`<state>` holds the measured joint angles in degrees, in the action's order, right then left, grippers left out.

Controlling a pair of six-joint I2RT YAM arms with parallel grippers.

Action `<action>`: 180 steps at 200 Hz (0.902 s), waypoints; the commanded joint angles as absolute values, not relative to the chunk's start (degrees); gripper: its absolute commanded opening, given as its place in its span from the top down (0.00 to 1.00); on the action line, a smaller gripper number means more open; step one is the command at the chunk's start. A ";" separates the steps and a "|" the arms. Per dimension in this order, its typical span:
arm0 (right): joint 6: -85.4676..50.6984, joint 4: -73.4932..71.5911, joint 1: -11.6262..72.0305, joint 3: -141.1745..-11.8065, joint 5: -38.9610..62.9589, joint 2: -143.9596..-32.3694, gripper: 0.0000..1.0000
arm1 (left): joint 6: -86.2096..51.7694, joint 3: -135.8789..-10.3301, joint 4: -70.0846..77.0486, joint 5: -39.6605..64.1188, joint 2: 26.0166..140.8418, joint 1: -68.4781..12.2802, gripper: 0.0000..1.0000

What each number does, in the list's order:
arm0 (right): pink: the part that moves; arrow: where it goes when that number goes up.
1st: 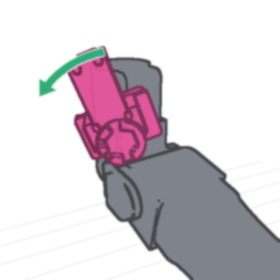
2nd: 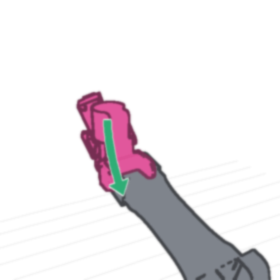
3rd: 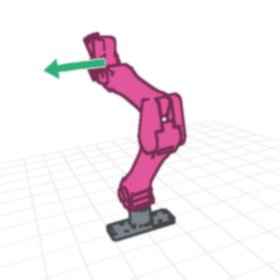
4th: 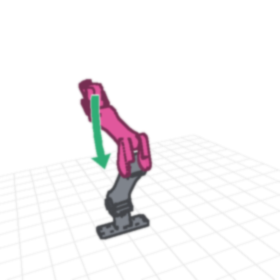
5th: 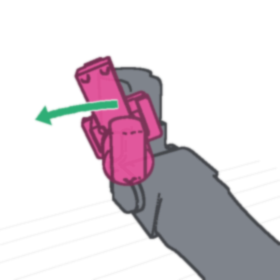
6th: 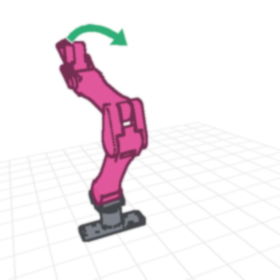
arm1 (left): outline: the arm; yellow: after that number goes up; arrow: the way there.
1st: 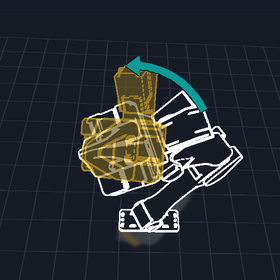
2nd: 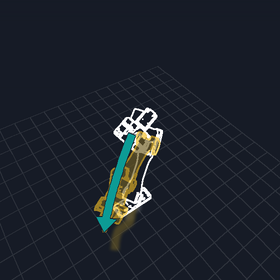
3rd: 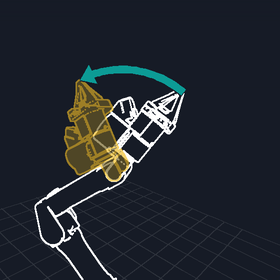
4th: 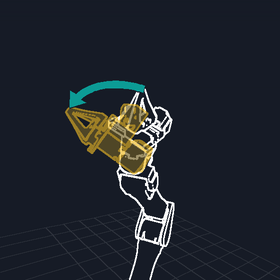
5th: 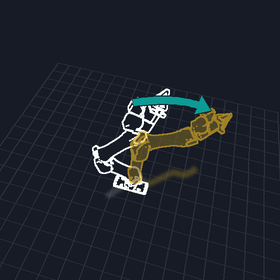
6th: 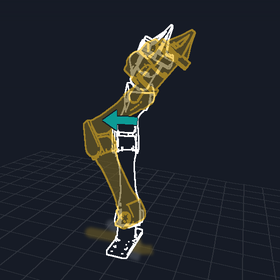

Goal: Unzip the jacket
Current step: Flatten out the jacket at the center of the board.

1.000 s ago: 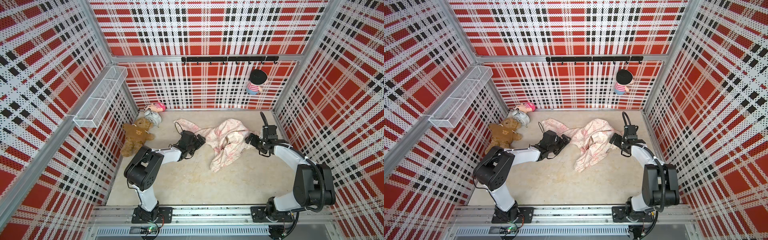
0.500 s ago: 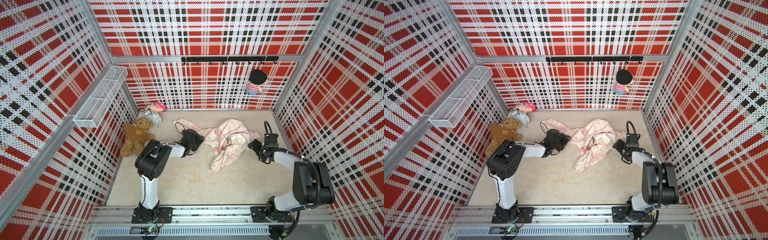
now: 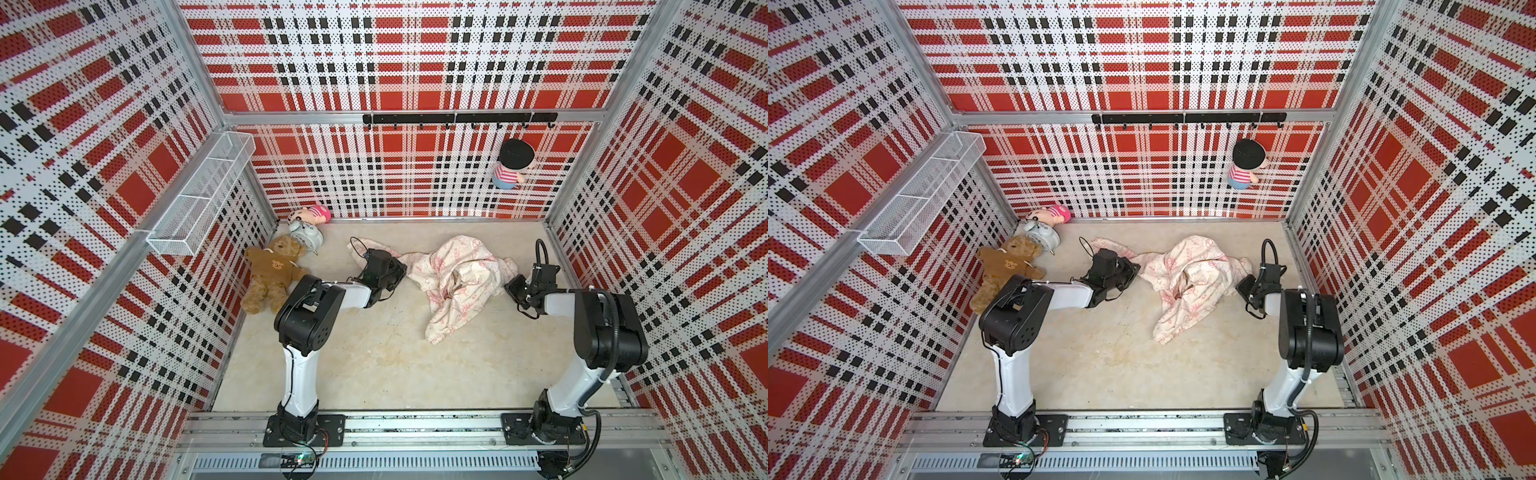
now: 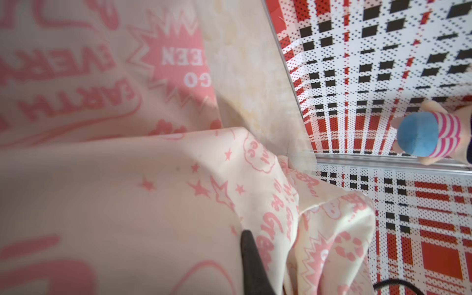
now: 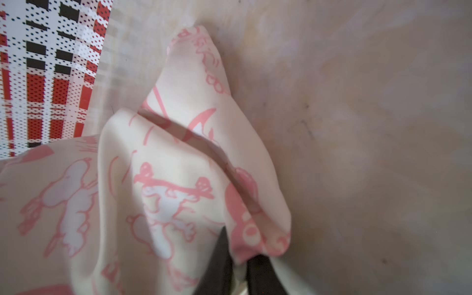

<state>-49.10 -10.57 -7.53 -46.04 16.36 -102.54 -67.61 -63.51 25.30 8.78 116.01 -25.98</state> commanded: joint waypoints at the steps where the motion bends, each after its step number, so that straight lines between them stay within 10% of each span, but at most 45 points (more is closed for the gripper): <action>1: -48.68 -10.21 -8.15 -50.69 20.03 -102.98 1.00 | -62.10 -67.02 27.86 11.42 114.75 -24.89 1.00; 180: -24.42 22.14 -12.63 -88.22 6.27 -63.13 1.00 | -27.78 -77.25 1.05 -7.18 63.39 -11.73 1.00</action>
<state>-28.64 15.09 -11.64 -83.18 13.45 -62.04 -31.38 -74.32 4.25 -1.45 62.70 -12.93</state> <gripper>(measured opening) 0.048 0.051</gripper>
